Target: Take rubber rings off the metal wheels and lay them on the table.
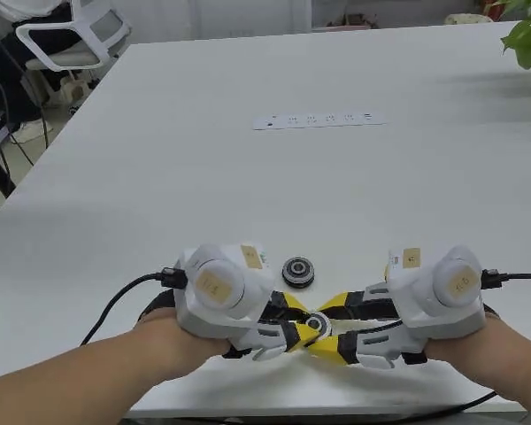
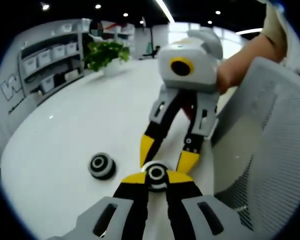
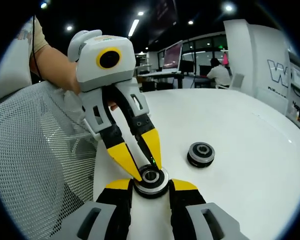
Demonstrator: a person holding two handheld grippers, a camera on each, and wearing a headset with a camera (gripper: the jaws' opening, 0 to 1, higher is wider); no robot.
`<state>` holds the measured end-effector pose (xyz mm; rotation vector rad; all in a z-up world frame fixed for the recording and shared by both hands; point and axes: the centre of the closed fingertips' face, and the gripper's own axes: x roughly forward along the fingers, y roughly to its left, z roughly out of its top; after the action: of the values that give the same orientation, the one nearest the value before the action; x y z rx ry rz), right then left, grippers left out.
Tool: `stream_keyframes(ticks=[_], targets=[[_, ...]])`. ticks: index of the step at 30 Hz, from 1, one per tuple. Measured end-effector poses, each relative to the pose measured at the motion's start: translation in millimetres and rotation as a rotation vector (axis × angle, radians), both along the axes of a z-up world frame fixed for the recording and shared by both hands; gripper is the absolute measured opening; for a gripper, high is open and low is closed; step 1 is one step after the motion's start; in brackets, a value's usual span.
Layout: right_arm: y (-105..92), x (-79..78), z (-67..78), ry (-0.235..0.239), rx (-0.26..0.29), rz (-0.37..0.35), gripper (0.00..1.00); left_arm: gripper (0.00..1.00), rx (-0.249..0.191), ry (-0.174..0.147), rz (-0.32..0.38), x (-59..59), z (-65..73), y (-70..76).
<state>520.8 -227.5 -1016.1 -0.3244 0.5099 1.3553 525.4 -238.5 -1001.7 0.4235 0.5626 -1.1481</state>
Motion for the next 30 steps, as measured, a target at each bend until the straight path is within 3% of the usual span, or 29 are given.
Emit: stream_keyframes(ticks=[10,17,30], targets=[[-7.7,-1.9,0.3,-0.018,-0.003,-0.013,0.23,0.13,-0.002,0.001,0.002,0.9,-0.2,0.4],[-19.1,-1.8,-3.1,0.027,0.006,-0.044,0.14,0.13,-0.006,0.003,0.006,1.1,-0.1,0.3],[-18.7,-5.6,-1.8,0.063,0.012,-0.070,0.05,0.13,-0.001,-0.006,0.002,0.3,0.0,-0.1]])
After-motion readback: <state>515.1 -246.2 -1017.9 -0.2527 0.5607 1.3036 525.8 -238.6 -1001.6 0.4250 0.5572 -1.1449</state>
